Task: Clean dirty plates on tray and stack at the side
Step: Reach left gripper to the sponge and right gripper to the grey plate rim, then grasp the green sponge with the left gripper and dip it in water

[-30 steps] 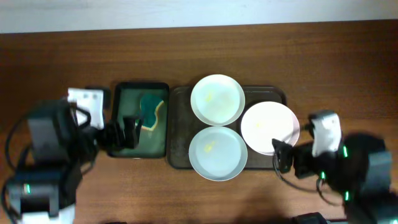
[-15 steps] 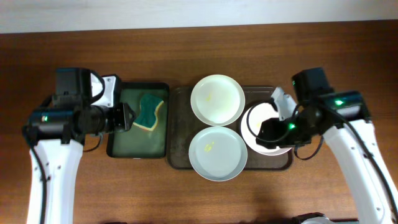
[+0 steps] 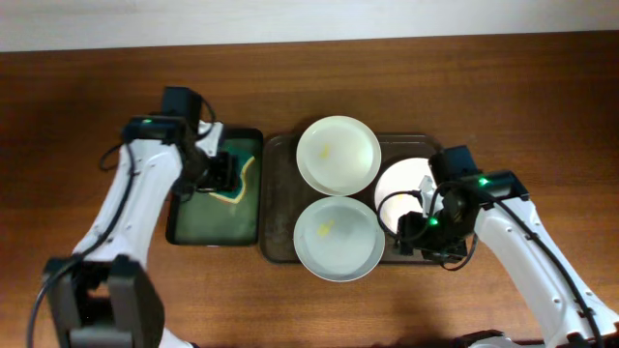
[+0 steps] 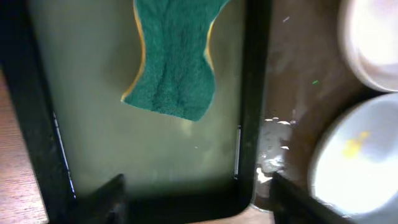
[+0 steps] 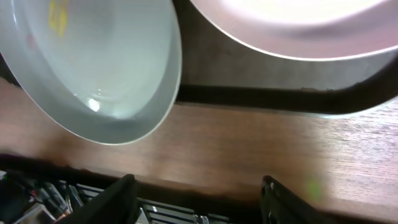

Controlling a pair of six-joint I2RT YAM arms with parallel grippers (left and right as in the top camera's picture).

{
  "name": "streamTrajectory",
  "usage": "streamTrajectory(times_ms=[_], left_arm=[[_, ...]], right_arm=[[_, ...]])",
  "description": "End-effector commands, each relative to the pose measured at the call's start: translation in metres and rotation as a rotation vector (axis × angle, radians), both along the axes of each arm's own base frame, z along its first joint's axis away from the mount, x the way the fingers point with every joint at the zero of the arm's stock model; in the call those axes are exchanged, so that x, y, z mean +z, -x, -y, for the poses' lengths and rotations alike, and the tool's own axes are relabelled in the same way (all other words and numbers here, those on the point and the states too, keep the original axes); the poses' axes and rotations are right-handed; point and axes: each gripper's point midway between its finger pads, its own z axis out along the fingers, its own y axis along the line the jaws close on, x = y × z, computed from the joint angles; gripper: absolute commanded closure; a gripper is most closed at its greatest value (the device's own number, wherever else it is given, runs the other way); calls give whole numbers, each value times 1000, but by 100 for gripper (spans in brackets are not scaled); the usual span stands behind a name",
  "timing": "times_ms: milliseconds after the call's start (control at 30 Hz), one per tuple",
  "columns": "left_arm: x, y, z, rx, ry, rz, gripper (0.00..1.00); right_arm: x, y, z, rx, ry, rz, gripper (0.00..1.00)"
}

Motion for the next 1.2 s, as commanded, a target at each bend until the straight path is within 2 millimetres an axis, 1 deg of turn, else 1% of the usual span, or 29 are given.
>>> streamTrajectory(times_ms=[0, 67, 100, 167, 300, 333, 400, 467, 500, 567, 600, 633, 667, 700, 767, 800, 833, 867, 900, 967, 1000, 1033, 1067, 1100, 1133, 1167], left_arm=[[-27, -3, -9, -40, -156, -51, 11], [-40, -6, -14, -35, -198, -71, 6], [-47, -10, -14, -35, -199, -76, 5], [-62, -15, -13, -36, -200, -87, 4], [-90, -12, -13, -42, -209, -151, 6], [-96, -12, -13, -44, -210, -163, 10], [-106, -13, -12, -46, -202, -173, 32], [-106, -13, -9, -48, -187, -175, 83], [-106, -13, -8, -49, -180, -176, 100], [-106, -13, -7, -50, -178, -175, 100], [-106, -12, -7, -50, -177, -176, 68], [-106, -12, -7, -50, -178, -177, 18], [-106, -13, -7, -49, -177, -176, 7], [-106, -13, -7, -49, -177, -174, 6], [-106, -16, -7, -49, -177, -161, 13], [-106, -18, -7, -48, -176, -155, 20], [-106, -22, -6, -47, -173, -136, 54], [-106, -25, -6, -46, -172, -124, 92], [-106, -28, -5, -45, -170, -115, 100], [-106, -31, -5, -44, -168, -102, 100], [-106, -31, -5, -44, -168, -103, 65], [-106, -30, -5, -44, -169, -104, 35], [-106, -30, -5, -44, -169, -104, 38], [-106, -30, -5, -44, -169, -103, 73], [-106, -31, -5, -44, -169, -103, 100], [-105, -31, -5, -44, -168, -101, 100]], right_arm=[[-2, 0, -8, 32, 10, 16, 32], [-2, 0, -12, 50, 8, 28, 31], [-2, -1, -14, 58, 7, 32, 30], [-2, -2, -16, 66, 5, 42, 29], [-2, -3, -15, 65, 8, 45, 28], [-2, -3, -15, 65, 9, 46, 28], [-2, -4, -14, 65, 14, 51, 28], [-2, -4, -14, 65, 16, 52, 28], [-2, -4, -14, 65, 17, 52, 28], [-2, -4, -14, 65, 17, 51, 27], [-2, -4, -14, 65, 17, 52, 27], [-2, -4, -14, 65, 17, 52, 23], [-3, -4, -14, 66, 17, 52, 20], [-2, -5, -14, 65, 16, 56, 15], [-3, -7, -15, 66, 15, 61, 13], [-3, -7, -15, 66, 15, 61, 12], [-3, -7, -15, 66, 15, 59, 12], [-3, -7, -15, 66, 15, 58, 12], [-4, -7, -15, 66, 15, 57, 12], [-4, -7, -14, 66, 16, 57, 10], [-4, -7, -15, 66, 16, 57, 9], [-4, -7, -15, 66, 16, 57, 9], [-4, -7, -15, 66, 15, 57, 9], [-4, -7, -15, 65, 15, 58, 8], [-4, -7, -15, 65, 15, 60, 7], [-4, -7, -15, 66, 15, 60, 6]])
